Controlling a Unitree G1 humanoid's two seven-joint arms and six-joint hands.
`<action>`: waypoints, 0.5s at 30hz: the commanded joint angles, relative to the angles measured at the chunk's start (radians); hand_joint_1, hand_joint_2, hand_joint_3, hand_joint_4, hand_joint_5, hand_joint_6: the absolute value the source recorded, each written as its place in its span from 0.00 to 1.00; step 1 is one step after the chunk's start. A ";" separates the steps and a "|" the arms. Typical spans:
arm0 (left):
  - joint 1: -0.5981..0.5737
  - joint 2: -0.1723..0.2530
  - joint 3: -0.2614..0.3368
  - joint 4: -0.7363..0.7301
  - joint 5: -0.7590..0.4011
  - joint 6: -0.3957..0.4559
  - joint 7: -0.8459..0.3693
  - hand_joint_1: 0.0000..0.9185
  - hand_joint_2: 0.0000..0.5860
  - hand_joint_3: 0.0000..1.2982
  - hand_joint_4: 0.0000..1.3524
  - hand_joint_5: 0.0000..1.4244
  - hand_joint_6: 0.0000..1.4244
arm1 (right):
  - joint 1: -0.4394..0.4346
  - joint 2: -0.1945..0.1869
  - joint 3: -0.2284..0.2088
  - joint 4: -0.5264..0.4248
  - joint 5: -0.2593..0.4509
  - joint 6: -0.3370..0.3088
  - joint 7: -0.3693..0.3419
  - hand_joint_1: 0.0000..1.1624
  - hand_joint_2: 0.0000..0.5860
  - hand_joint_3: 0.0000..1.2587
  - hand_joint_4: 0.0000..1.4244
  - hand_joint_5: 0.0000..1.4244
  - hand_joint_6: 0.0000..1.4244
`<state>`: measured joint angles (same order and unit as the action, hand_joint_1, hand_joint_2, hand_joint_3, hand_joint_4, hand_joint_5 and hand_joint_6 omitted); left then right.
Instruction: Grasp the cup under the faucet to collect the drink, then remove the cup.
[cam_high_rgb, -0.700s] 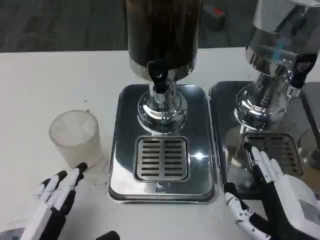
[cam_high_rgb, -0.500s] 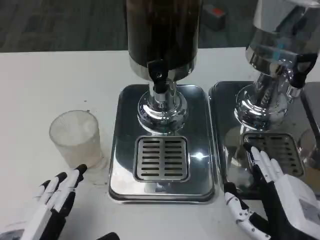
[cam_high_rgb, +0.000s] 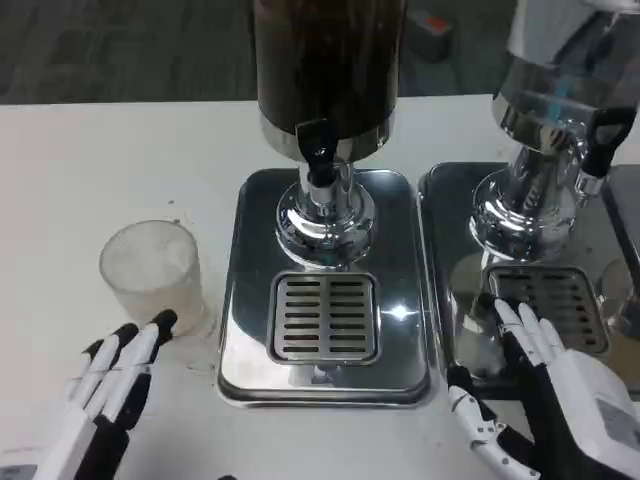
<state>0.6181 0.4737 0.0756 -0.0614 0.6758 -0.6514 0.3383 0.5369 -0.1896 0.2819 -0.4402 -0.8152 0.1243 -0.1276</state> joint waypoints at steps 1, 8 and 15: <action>-0.019 0.008 0.020 0.030 -0.021 -0.039 0.021 0.00 0.04 0.00 0.00 0.00 0.00 | 0.003 -0.003 -0.003 -0.008 0.010 -0.002 0.011 0.24 0.79 0.06 0.00 0.00 0.07; -0.104 0.037 0.030 0.078 -0.069 -0.064 -0.009 0.00 0.03 0.00 0.00 0.00 0.03 | -0.006 0.010 0.009 -0.007 0.002 0.007 0.013 0.24 0.79 0.06 0.00 0.00 0.08; -0.178 0.056 0.052 0.136 -0.107 -0.080 -0.008 0.00 0.03 0.00 0.00 0.00 0.09 | -0.004 0.039 0.031 -0.007 -0.016 0.018 0.001 0.24 0.79 0.06 0.00 0.00 0.08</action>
<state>0.4682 0.5161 0.1095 0.0448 0.5897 -0.7186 0.3333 0.5316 -0.1619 0.3068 -0.4402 -0.8258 0.1298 -0.1216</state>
